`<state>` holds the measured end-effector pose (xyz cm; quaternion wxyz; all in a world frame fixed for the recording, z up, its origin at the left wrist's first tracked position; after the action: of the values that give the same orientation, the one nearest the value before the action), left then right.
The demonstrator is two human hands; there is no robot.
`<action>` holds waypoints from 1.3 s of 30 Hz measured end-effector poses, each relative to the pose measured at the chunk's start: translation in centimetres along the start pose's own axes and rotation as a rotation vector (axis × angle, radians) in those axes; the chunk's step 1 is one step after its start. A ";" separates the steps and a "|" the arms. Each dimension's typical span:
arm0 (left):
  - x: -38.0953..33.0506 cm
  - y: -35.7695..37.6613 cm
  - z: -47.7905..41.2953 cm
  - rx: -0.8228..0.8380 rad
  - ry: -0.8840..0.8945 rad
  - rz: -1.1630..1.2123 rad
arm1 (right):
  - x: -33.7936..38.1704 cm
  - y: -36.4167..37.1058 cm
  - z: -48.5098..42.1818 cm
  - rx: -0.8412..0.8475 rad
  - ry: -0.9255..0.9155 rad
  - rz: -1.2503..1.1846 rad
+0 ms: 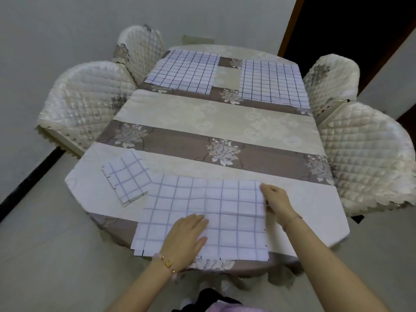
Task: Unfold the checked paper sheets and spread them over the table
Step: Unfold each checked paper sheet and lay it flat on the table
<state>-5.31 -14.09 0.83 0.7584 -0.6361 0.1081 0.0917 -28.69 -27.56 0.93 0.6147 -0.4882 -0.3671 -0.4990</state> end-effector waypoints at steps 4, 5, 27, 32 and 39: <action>1.3 3.5 0.6 0.149 -0.100 -0.106 | -1.5 -0.7 3.3 0.095 0.125 -0.036; 1.4 3.6 0.7 0.180 -0.111 -0.119 | -1.9 -0.9 4.7 0.128 0.148 -0.020; -7.7 -6.1 0.6 -0.044 -0.053 0.837 | 3.2 -0.4 13.2 0.157 -0.091 -0.042; -1.8 -11.5 -1.4 -0.246 -0.224 1.004 | 4.2 -3.5 11.9 0.112 -0.102 -0.296; 6.7 -16.2 -4.1 -0.336 -0.401 1.051 | 5.1 -7.9 7.0 0.008 -0.072 -0.485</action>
<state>5.43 -20.94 13.59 0.5054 -0.5790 0.2475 0.5899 -34.94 -22.31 9.30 0.4654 -0.4009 -0.4971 -0.6128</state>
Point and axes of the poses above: each hand's wrist, its own z-axis away from the middle knuckle, its own y-axis out of the palm, x = y × z, the point moved 6 cm from there along -z, towards the middle knuckle, and after that the axes turned 13 degrees about -y, right-handed, at the moved point
